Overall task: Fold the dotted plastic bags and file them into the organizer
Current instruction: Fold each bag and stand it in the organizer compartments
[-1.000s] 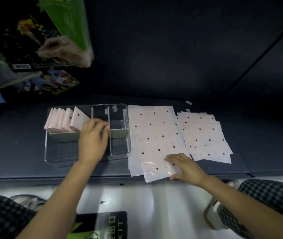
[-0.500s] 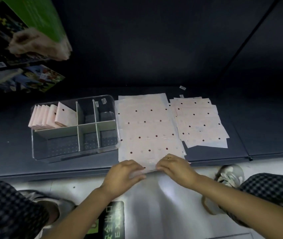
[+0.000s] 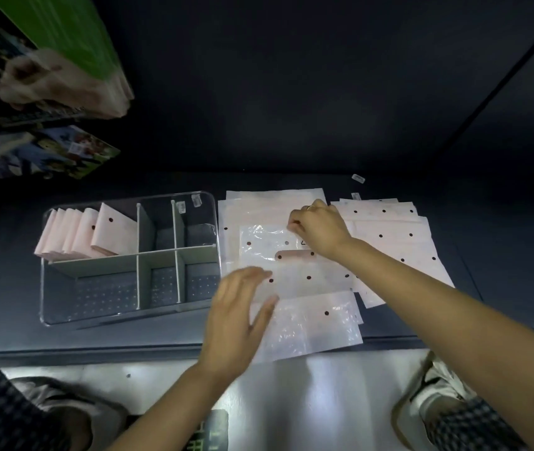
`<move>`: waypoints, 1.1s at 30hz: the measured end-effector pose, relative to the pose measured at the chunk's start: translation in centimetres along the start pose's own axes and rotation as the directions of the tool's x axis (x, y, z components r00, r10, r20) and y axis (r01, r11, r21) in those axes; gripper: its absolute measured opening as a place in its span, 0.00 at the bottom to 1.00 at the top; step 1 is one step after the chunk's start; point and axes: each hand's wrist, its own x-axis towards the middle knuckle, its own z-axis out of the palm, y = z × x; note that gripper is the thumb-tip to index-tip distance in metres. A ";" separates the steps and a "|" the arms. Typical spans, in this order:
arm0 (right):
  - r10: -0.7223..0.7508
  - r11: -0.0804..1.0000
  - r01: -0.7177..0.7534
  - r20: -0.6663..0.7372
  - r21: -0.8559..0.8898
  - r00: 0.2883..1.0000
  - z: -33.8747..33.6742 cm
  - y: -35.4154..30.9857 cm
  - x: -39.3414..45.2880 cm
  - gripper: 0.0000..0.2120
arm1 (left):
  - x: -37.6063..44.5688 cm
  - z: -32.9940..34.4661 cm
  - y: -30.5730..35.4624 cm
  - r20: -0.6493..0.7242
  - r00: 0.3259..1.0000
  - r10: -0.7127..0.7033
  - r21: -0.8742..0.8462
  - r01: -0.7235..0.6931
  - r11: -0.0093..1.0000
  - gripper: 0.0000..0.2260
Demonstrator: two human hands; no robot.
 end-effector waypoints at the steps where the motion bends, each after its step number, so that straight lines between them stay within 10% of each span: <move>1: 0.004 0.999 -0.003 0.021 -0.043 1.000 0.7 -0.1 1.1 0.13 | -0.5 0.6 -0.5 0.082 0.996 0.023 0.065 -0.029 0.997 0.18; 11: 0.068 0.997 -0.067 0.013 -0.046 0.998 5.1 -0.6 3.1 0.13 | -2.1 3.2 -4.9 0.428 0.904 0.018 0.527 -0.266 0.808 0.29; 19: -0.406 0.913 0.401 -0.088 -0.074 0.909 8.5 -3.5 -9.9 0.23 | -1.7 3.1 -5.2 0.536 0.840 -0.088 0.542 -0.262 0.799 0.28; 28: -0.071 0.989 0.057 -0.098 -0.137 0.993 6.7 3.4 -15.3 0.35 | -3.2 2.1 -6.9 0.585 0.789 -0.187 0.602 -0.268 0.752 0.32; 33: -0.077 0.997 0.079 -0.236 -0.001 0.969 5.9 1.0 -12.7 0.06 | -3.2 2.1 -6.1 0.557 0.801 -0.219 0.563 -0.170 0.809 0.31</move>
